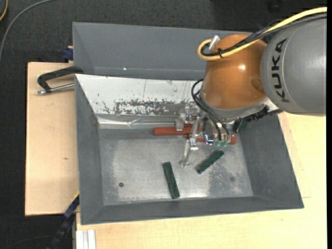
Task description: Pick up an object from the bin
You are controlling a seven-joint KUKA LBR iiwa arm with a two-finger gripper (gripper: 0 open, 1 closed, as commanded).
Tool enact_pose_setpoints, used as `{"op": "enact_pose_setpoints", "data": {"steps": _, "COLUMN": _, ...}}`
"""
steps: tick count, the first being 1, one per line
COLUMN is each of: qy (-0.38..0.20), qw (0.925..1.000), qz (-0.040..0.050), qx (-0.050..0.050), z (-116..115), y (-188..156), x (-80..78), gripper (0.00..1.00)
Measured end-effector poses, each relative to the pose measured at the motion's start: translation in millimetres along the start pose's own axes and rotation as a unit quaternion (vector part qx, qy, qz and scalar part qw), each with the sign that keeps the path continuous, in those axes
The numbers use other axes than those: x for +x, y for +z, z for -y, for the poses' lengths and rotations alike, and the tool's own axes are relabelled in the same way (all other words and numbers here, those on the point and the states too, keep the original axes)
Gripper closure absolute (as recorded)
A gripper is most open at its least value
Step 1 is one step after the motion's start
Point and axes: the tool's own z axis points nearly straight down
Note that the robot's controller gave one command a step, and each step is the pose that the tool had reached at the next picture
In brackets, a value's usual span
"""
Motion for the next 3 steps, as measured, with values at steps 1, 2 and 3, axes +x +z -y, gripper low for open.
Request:
{"op": "enact_pose_setpoints", "data": {"steps": 1, "qy": -0.010, "qw": 0.9999, "qz": -0.0047, "qx": 0.000, "z": 14.5, "y": 75.8, "x": 43.7, "gripper": 0.00}}
{"op": "enact_pose_setpoints", "data": {"steps": 2, "qy": -0.265, "qw": 0.9642, "qz": 0.0034, "qx": 0.000, "z": 14.4, "y": 73.0, "x": 14.7, "gripper": 0.00}}
{"op": "enact_pose_setpoints", "data": {"steps": 3, "qy": -0.487, "qw": 0.8736, "qz": -0.0014, "qx": -0.001, "z": -19.6, "y": 126.8, "x": 42.1, "gripper": 0.00}}
